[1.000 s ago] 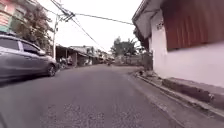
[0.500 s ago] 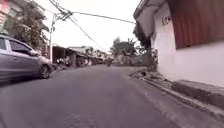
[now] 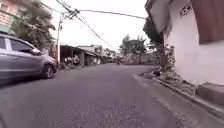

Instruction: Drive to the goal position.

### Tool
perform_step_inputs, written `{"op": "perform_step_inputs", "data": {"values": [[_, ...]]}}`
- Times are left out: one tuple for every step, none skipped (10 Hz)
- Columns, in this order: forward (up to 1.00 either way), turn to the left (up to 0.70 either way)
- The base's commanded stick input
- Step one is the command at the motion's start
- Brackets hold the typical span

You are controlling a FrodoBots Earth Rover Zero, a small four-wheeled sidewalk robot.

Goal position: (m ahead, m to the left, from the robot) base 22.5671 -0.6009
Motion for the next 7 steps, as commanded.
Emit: {"op": "perform_step_inputs", "data": {"values": [[1.0,0.0],[1.0,0.0],[1.0,0.0],[1.0,0.0],[1.0,0.0],[1.0,0.0],[1.0,0.0]]}}
